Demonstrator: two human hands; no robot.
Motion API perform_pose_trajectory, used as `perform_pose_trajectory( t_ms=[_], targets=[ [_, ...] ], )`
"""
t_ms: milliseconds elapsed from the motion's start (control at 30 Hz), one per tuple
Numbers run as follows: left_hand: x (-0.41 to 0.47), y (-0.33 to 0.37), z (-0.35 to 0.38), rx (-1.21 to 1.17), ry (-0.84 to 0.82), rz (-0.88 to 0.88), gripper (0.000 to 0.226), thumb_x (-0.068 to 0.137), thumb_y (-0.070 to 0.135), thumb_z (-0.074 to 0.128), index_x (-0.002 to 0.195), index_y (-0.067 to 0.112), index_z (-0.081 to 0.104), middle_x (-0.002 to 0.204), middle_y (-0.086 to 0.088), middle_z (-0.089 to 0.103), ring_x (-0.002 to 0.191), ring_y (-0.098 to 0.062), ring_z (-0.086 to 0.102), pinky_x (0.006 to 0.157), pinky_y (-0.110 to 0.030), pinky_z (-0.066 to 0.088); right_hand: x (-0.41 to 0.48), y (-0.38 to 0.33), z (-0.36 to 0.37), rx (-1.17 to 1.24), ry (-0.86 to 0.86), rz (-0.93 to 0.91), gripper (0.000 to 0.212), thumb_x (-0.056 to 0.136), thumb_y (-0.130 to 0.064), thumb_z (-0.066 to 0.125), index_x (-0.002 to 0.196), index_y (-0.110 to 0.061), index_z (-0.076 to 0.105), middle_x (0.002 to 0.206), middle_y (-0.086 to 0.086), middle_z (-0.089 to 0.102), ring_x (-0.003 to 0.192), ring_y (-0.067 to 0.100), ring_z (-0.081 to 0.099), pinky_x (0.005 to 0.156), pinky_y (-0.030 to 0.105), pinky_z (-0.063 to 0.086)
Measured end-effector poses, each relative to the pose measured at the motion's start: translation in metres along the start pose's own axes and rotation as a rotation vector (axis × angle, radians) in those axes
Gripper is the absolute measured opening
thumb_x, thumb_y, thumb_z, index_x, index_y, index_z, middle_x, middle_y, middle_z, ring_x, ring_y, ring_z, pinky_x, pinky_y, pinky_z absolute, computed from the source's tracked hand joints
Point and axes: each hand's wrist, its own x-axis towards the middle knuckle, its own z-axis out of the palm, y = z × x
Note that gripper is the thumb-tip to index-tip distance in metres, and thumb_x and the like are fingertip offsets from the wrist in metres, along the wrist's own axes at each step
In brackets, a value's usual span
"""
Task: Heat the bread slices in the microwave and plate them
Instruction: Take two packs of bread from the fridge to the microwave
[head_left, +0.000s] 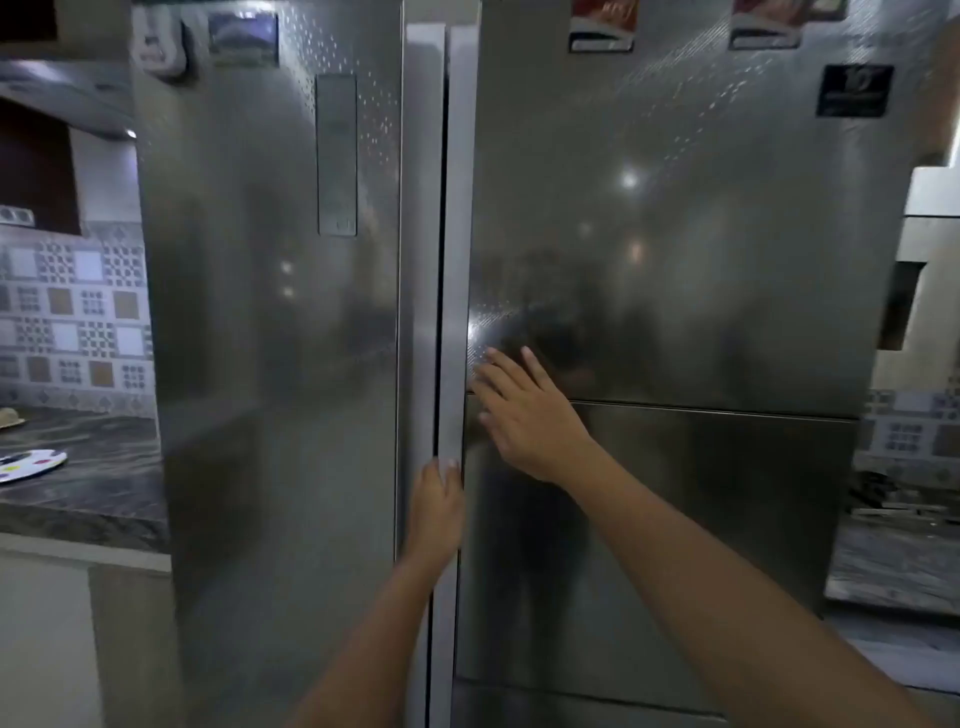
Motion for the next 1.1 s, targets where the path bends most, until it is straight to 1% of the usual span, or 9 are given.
perform_pose_trajectory(
  t_ms=[133, 267, 467, 567, 633, 700, 933, 1033, 1100],
  targets=[
    [0.017, -0.058, 0.028, -0.006, -0.015, -0.04, 0.043, 0.1, 0.031, 0.031, 0.107, -0.006, 0.052, 0.107, -0.025, 0.056, 0.103, -0.038, 0.054, 0.085, -0.044, 0.045, 0.032, -0.01, 0.04, 0.0, -0.055, -0.07, 0.038, 0.085, -0.029, 0.037, 0.102, -0.014, 0.068, 0.114, 0.005, 0.063, 0.117, 0.024, 0.056, 0.109, 0.047, 0.032],
    [0.029, -0.082, 0.046, -0.034, -0.067, -0.012, 0.034, 0.1, 0.031, 0.03, 0.097, 0.007, 0.054, 0.093, -0.007, 0.051, 0.088, -0.023, 0.052, 0.075, -0.031, 0.04, 0.029, -0.013, 0.083, -0.126, -0.127, -0.176, 0.022, 0.078, -0.024, 0.061, 0.094, -0.011, 0.071, 0.112, 0.01, 0.063, 0.115, 0.027, 0.056, 0.109, 0.046, 0.036],
    [0.026, -0.085, 0.057, -0.233, -0.12, 0.003, 0.024, 0.101, 0.029, 0.032, 0.088, 0.014, 0.046, 0.073, 0.009, 0.043, 0.065, -0.003, 0.042, 0.06, -0.017, 0.035, 0.028, -0.026, 0.093, -0.247, -0.228, -0.231, 0.031, 0.082, -0.031, 0.051, 0.085, -0.011, 0.073, 0.097, 0.008, 0.069, 0.106, 0.025, 0.061, 0.111, 0.046, 0.034],
    [0.027, -0.087, 0.054, -0.211, -0.133, 0.0, 0.029, 0.1, 0.031, 0.032, 0.075, 0.019, 0.04, 0.069, 0.006, 0.041, 0.061, -0.006, 0.039, 0.057, -0.02, 0.032, 0.031, -0.034, 0.086, -0.332, -0.295, -0.21, 0.035, 0.088, -0.031, 0.045, 0.099, -0.008, 0.069, 0.109, 0.012, 0.066, 0.115, 0.027, 0.055, 0.117, 0.045, 0.024],
    [0.029, -0.088, 0.051, -0.187, -0.163, 0.004, 0.029, 0.1, 0.033, 0.033, 0.078, 0.019, 0.043, 0.069, 0.004, 0.042, 0.062, -0.009, 0.041, 0.056, -0.021, 0.032, 0.032, -0.039, 0.086, -0.377, -0.414, -0.22, 0.042, 0.096, -0.028, 0.032, 0.119, -0.004, 0.057, 0.13, 0.016, 0.053, 0.131, 0.031, 0.038, 0.12, 0.044, 0.005],
    [0.03, -0.088, 0.047, -0.182, -0.208, -0.003, 0.028, 0.1, 0.035, 0.032, 0.088, 0.014, 0.047, 0.072, 0.005, 0.044, 0.065, -0.008, 0.043, 0.057, -0.02, 0.033, 0.034, -0.045, 0.082, -0.415, -0.481, -0.196, 0.046, 0.098, -0.027, 0.026, 0.13, -0.002, 0.048, 0.142, 0.019, 0.041, 0.138, 0.033, 0.025, 0.12, 0.043, 0.0],
    [0.018, -0.087, 0.041, -0.202, -0.226, 0.004, 0.026, 0.1, 0.037, 0.033, 0.093, 0.019, 0.05, 0.082, 0.003, 0.05, 0.073, -0.006, 0.047, 0.064, -0.016, 0.04, 0.025, -0.054, 0.07, -0.371, -0.496, -0.148, 0.046, 0.096, -0.026, 0.029, 0.13, 0.0, 0.047, 0.142, 0.02, 0.041, 0.139, 0.033, 0.024, 0.12, 0.043, 0.006],
    [-0.005, -0.084, 0.037, -0.213, -0.2, 0.054, 0.019, 0.1, 0.034, 0.033, 0.086, 0.041, 0.041, 0.082, 0.02, 0.044, 0.074, 0.007, 0.044, 0.065, -0.005, 0.039, 0.006, -0.059, 0.06, -0.348, -0.398, -0.16, 0.048, 0.087, -0.023, 0.028, 0.115, -0.003, 0.062, 0.123, 0.016, 0.06, 0.127, 0.029, 0.046, 0.118, 0.04, 0.021],
    [-0.021, -0.085, 0.035, -0.201, -0.149, 0.071, 0.015, 0.1, 0.03, 0.035, 0.09, 0.033, 0.046, 0.085, 0.017, 0.049, 0.076, 0.005, 0.047, 0.066, -0.004, 0.039, -0.005, -0.062, 0.05, -0.294, -0.309, -0.155, 0.044, 0.079, -0.025, 0.035, 0.093, -0.008, 0.072, 0.1, 0.01, 0.07, 0.11, 0.026, 0.06, 0.111, 0.037, 0.037]
  ],
)
